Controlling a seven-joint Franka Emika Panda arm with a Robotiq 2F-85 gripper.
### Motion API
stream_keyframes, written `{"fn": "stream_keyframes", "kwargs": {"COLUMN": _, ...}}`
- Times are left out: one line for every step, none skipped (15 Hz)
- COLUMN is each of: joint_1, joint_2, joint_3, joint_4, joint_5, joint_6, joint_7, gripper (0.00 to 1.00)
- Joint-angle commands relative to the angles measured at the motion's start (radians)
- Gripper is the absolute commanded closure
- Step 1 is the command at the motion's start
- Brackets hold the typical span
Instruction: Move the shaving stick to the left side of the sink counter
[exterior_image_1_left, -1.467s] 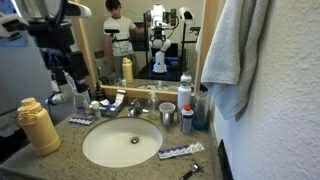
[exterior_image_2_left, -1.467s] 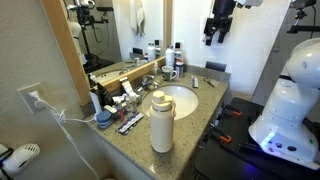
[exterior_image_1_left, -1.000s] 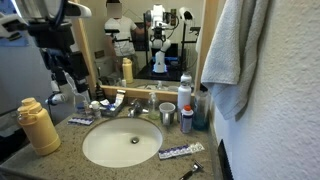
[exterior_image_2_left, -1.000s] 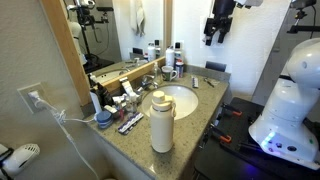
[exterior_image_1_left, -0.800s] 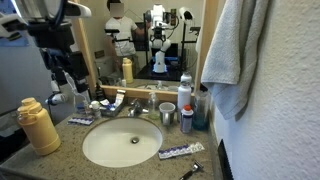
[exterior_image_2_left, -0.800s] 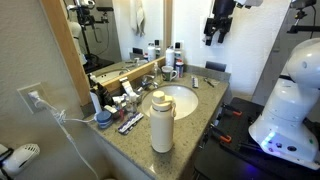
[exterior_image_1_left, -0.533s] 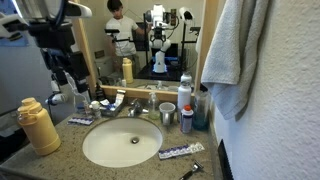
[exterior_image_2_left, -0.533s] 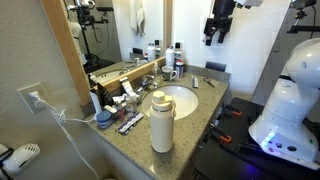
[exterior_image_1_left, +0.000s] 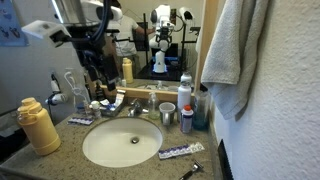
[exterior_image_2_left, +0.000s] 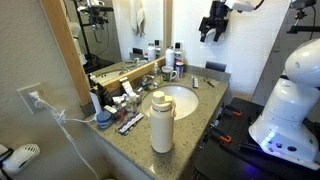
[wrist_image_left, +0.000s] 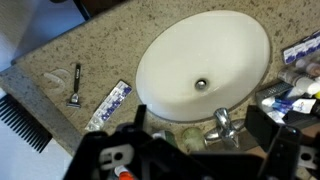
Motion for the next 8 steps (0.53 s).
{"fn": "stream_keyframes", "kwargs": {"joint_1": -0.051, "joint_2": 0.129, "joint_3": -0.025, "joint_4": 0.062, "joint_5": -0.013, "joint_6": 0.121, "joint_7": 0.015, "gripper": 0.0}}
{"fn": "stream_keyframes", "kwargs": {"joint_1": -0.069, "joint_2": 0.162, "joint_3": -0.037, "joint_4": 0.064, "joint_5": -0.023, "joint_6": 0.175, "joint_7": 0.011, "gripper": 0.0}}
{"fn": "stream_keyframes", "kwargs": {"joint_1": -0.078, "joint_2": 0.192, "joint_3": -0.049, "joint_4": 0.068, "joint_5": -0.024, "joint_6": 0.223, "joint_7": 0.004, "gripper": 0.0}}
{"fn": "stream_keyframes", "kwargs": {"joint_1": -0.088, "joint_2": 0.223, "joint_3": -0.062, "joint_4": 0.07, "joint_5": -0.029, "joint_6": 0.274, "joint_7": -0.007, "gripper": 0.0}}
{"fn": "stream_keyframes", "kwargs": {"joint_1": -0.099, "joint_2": 0.254, "joint_3": -0.072, "joint_4": 0.072, "joint_5": -0.032, "joint_6": 0.314, "joint_7": -0.009, "gripper": 0.0}}
{"fn": "stream_keyframes", "kwargs": {"joint_1": -0.105, "joint_2": 0.282, "joint_3": -0.087, "joint_4": 0.073, "joint_5": -0.029, "joint_6": 0.349, "joint_7": -0.019, "gripper": 0.0}}
{"fn": "stream_keyframes", "kwargs": {"joint_1": -0.111, "joint_2": 0.308, "joint_3": -0.097, "joint_4": 0.073, "joint_5": -0.026, "joint_6": 0.378, "joint_7": -0.023, "gripper": 0.0}}
{"fn": "stream_keyframes", "kwargs": {"joint_1": -0.112, "joint_2": 0.328, "joint_3": -0.113, "joint_4": 0.069, "joint_5": -0.015, "joint_6": 0.408, "joint_7": -0.031, "gripper": 0.0}}
